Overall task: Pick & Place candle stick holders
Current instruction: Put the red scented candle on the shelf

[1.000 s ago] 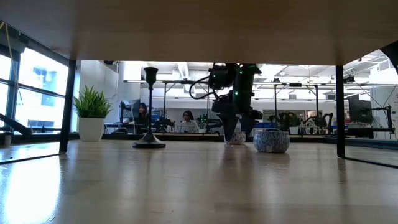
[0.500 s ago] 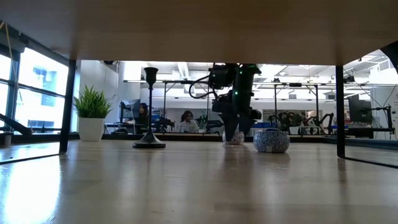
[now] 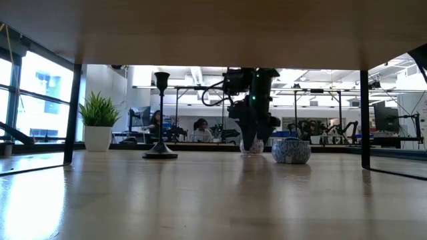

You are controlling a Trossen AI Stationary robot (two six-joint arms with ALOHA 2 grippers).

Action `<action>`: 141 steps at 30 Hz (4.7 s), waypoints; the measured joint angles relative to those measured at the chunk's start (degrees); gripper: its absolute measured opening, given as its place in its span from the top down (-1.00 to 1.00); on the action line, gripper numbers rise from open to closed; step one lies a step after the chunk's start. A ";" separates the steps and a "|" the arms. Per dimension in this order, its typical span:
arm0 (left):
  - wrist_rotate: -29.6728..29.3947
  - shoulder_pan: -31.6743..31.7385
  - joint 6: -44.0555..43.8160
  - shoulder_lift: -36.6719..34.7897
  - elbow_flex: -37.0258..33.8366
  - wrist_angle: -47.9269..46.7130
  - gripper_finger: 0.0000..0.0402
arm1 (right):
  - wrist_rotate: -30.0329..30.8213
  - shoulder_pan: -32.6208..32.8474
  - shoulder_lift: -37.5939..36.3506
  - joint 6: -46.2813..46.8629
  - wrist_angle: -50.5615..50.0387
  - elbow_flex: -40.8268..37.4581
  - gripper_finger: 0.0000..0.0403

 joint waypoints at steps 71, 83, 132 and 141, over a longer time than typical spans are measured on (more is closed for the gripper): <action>-23.05 0.00 5.03 -0.06 0.00 0.48 -0.13 | 13.65 67.50 -17.93 83.77 -40.04 35.51 -0.40; -17.07 0.00 5.07 -0.06 0.00 -0.04 -0.13 | 11.79 68.96 -12.69 91.36 -39.67 35.53 -0.40; -5.17 -0.04 2.97 -0.04 0.00 -0.02 -0.13 | 4.38 65.71 -6.25 89.08 -35.15 23.08 -0.74; -5.19 -0.04 2.97 -0.04 0.00 -0.02 -0.13 | 4.43 65.69 -6.25 89.06 -35.12 23.08 -0.91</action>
